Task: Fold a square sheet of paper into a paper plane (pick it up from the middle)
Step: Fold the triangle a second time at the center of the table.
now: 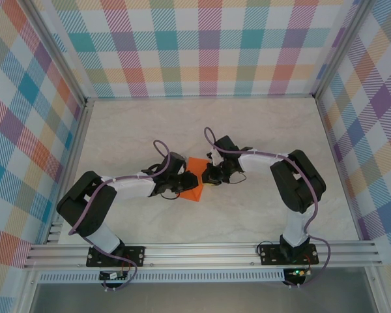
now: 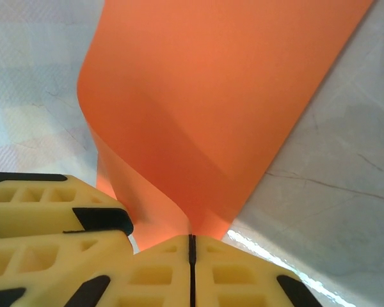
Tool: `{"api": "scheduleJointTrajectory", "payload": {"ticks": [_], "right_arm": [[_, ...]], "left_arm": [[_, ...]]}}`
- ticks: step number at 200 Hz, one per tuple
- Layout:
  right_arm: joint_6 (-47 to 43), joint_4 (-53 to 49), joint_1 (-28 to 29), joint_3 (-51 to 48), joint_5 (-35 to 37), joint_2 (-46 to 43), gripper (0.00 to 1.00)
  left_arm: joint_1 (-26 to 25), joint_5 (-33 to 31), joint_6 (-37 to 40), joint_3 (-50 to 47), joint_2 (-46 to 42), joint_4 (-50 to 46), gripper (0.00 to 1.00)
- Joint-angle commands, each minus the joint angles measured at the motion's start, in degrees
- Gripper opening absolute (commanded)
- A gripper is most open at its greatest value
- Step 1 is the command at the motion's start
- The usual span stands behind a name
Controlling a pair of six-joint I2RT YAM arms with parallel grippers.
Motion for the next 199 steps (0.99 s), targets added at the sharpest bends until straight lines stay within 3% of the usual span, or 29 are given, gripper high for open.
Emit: {"api": "scheduleJointTrajectory", "payload": {"ticks": [1, 23, 63, 149, 199], "right_arm": [[-2.03, -0.2, 0.02, 1.49, 1.21, 0.56, 0.06], [-3.07, -0.47, 0.02, 1.79, 1.85, 0.65, 0.05], [-4.19, -1.39, 0.04, 2.77, 2.51, 1.78, 0.04], [-4.87, -2.43, 0.02, 4.28, 3.64, 3.39, 0.04], [-4.94, -2.97, 0.03, 5.01, 4.57, 3.8, 0.04]], "left_arm": [[0.42, -1.76, 0.35, -0.4, -2.86, -3.13, 0.27], [0.38, -3.12, 0.33, -1.31, -5.07, -4.98, 0.35], [0.38, -2.22, -0.72, -2.58, -5.41, -4.22, 0.36], [0.28, 1.65, -1.82, -2.31, -2.55, 2.42, 0.23], [0.2, 3.3, -2.35, -2.22, 0.25, 4.49, 0.22]]}}
